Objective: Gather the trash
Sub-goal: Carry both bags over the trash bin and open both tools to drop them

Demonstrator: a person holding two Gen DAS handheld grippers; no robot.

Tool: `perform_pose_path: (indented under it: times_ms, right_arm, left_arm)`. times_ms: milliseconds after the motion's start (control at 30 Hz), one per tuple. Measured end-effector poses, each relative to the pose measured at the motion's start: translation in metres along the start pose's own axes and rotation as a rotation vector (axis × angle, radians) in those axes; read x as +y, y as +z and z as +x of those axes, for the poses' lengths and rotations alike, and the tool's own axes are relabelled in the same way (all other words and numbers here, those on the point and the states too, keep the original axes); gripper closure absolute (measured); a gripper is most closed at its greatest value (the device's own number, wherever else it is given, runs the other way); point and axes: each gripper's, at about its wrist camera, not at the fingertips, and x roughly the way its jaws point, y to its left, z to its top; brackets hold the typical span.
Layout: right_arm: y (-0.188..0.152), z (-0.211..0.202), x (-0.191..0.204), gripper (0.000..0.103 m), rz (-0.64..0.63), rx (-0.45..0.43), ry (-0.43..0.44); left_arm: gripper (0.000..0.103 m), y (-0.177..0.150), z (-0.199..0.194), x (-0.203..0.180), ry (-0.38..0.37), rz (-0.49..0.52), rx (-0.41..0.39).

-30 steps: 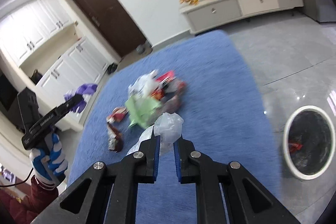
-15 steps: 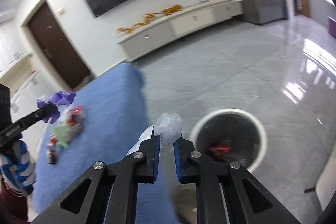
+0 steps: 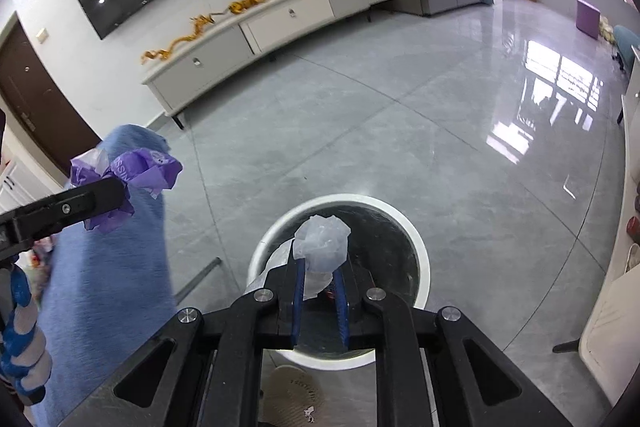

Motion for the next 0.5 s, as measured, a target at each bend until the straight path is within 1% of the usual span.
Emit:
perform_pose_path:
  times_ms: [67, 100, 133, 167, 200, 233, 367, 500]
  right_arm:
    - [-0.001, 0.011, -0.009, 0.088, 0.014, 0.018, 0.000]
    - [-0.001, 0.016, -0.012, 0.088, 0.019, 0.025, -0.002]
    - [-0.001, 0.022, -0.015, 0.084, 0.024, 0.034, -0.006]
    - [0.000, 0.029, -0.018, 0.077, 0.031, 0.043, -0.012]
    - [0.000, 0.034, -0.019, 0.073, 0.035, 0.052, -0.016]
    - [0.000, 0.037, -0.019, 0.067, 0.036, 0.057, -0.019]
    - [0.000, 0.044, -0.021, 0.063, 0.038, 0.074, -0.034]
    - [-0.005, 0.038, -0.020, 0.061, 0.032, 0.077, -0.048]
  left_arm:
    - [0.056, 0.004, 0.017, 0.002, -0.020, -0.026, 0.022]
    - [0.051, 0.006, 0.022, 0.002, -0.026, -0.036, 0.028]
    - [0.040, 0.008, 0.029, 0.003, -0.033, -0.052, 0.035]
    - [0.036, 0.009, 0.033, 0.004, -0.039, -0.065, 0.036]
    - [0.033, 0.011, 0.037, 0.005, -0.044, -0.071, 0.036]
    - [0.033, 0.012, 0.041, 0.004, -0.053, -0.077, 0.042]
    - [0.033, 0.014, 0.043, 0.002, -0.058, -0.074, 0.046]
    - [0.033, 0.008, 0.025, 0.002, -0.038, -0.049, 0.021]
